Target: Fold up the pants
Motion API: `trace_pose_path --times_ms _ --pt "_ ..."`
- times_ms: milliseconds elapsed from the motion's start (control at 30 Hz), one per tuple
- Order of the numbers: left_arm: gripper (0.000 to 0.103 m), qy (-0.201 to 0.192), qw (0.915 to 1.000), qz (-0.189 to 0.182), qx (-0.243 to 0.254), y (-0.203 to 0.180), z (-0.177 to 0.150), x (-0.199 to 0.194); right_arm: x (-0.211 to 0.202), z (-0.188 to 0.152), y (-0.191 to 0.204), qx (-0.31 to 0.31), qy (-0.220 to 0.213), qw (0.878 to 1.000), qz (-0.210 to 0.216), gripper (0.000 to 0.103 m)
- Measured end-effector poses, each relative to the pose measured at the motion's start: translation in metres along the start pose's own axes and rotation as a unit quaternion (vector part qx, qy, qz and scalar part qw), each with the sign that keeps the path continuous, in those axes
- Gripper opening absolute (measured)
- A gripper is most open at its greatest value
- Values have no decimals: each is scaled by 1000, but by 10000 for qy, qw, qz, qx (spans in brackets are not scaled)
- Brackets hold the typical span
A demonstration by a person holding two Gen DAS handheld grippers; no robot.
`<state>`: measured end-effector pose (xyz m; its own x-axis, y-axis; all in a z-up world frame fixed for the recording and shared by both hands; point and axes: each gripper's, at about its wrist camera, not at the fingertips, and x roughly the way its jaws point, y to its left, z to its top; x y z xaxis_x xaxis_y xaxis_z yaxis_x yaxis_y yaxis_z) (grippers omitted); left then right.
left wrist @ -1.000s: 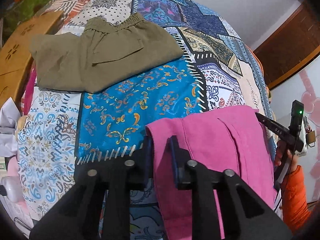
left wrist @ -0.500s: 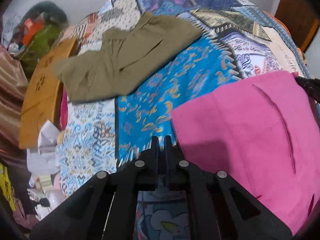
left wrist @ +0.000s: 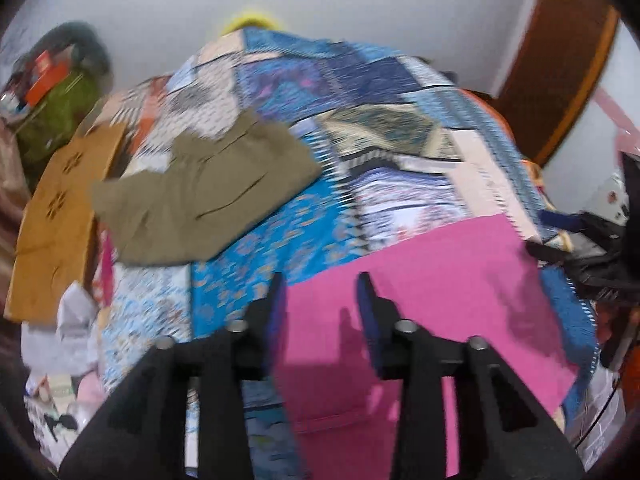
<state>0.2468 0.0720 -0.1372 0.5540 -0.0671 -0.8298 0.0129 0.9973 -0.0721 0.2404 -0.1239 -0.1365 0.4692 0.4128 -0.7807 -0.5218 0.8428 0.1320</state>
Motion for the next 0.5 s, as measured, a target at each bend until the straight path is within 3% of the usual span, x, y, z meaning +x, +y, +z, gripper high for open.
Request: trace_pose_path --times_ms 133,333,400,500 --pt "54 53 9996 -51 279 -26 0 13 19 -2 29 -155 232 9991 308 76" --pt "60 719 9969 -100 290 -35 -22 54 56 -26 45 -448 894 9948 202 76" --pt "63 516 9976 -15 460 -39 -31 51 55 -35 41 -361 831 9955 264 84" --pt "74 437 9964 246 684 -46 -41 43 50 -43 34 -234 914 9949 353 85"
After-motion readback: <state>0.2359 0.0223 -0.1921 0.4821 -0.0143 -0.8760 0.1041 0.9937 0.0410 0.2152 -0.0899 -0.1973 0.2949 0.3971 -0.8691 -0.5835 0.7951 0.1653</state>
